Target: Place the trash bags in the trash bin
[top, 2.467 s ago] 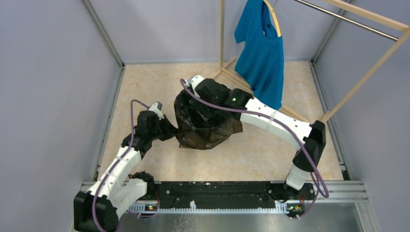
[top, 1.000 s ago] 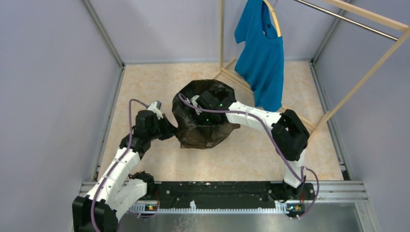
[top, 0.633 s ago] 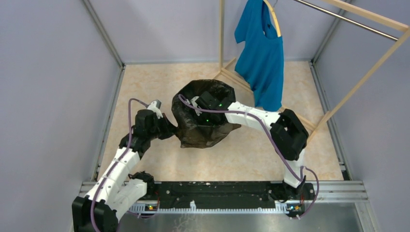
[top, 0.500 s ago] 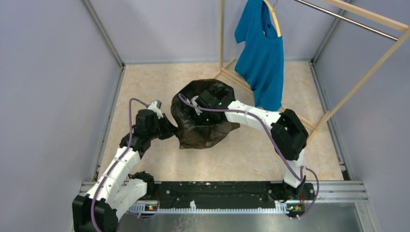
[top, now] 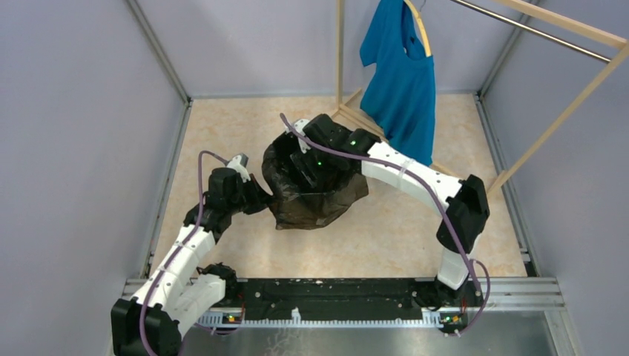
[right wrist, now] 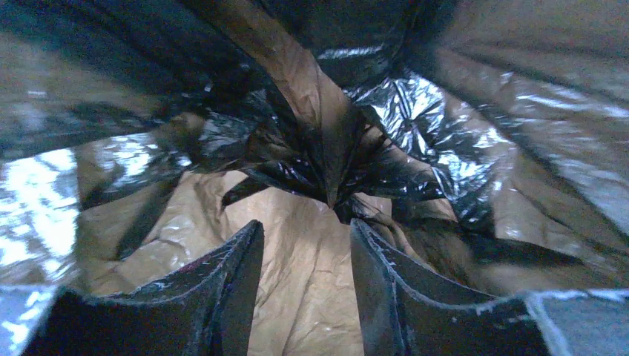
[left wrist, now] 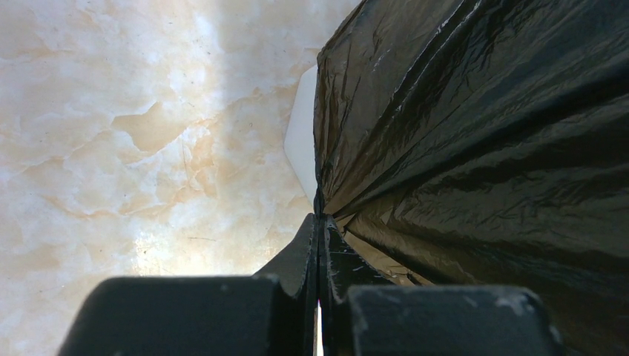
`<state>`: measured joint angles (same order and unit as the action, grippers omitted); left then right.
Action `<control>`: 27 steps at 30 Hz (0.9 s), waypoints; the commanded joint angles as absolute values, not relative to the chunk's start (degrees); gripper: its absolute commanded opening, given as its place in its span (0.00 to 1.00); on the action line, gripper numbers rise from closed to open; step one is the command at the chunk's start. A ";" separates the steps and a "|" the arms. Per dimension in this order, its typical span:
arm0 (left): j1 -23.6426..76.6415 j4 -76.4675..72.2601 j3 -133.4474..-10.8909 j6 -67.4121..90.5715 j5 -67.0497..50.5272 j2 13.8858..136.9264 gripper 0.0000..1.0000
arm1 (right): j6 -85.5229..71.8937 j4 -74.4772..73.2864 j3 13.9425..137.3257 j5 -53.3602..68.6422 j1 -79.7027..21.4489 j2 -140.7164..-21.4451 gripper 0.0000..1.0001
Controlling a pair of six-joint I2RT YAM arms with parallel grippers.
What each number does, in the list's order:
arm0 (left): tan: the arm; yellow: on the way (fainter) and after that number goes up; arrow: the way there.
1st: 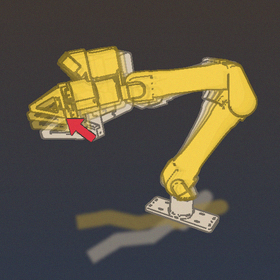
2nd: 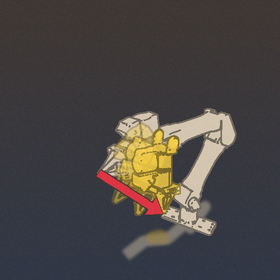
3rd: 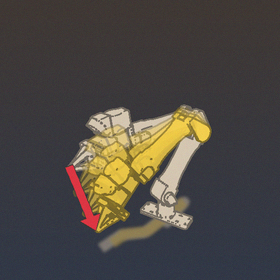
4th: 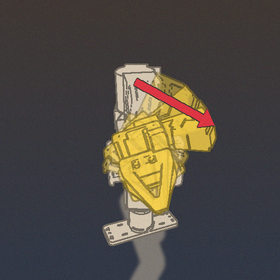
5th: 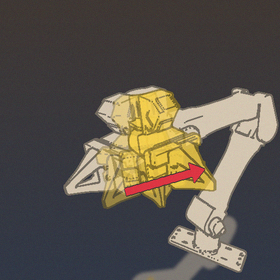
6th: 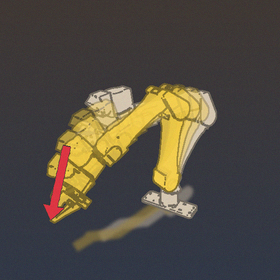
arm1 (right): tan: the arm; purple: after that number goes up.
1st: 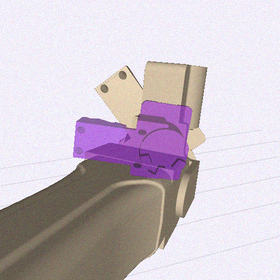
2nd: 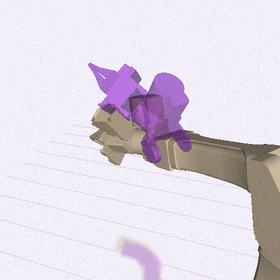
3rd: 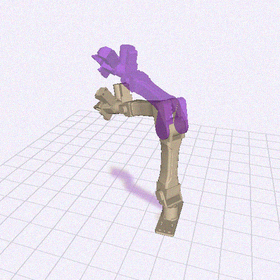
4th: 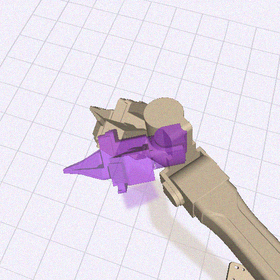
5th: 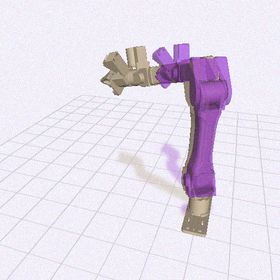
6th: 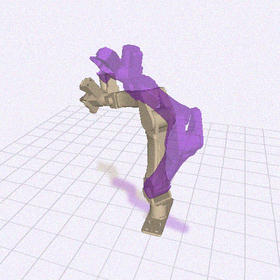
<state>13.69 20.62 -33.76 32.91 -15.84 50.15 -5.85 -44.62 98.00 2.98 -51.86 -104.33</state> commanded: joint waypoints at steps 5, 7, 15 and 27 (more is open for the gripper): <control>13.54 21.02 -35.65 32.13 -16.01 48.54 0.08 | -6.93 -47.95 105.83 1.83 -52.29 -96.49 0.53; 13.54 21.82 -35.84 31.80 -15.46 47.84 0.11 | -5.41 -48.47 106.97 1.66 -52.29 -93.97 0.57; 13.53 23.61 -35.71 31.01 -13.63 46.46 0.23 | -1.33 -43.86 101.55 -9.06 -52.25 -75.74 0.81; 13.54 29.03 -40.58 31.99 -13.48 42.16 0.54 | -16.82 -31.82 81.32 10.21 -30.31 -67.08 0.96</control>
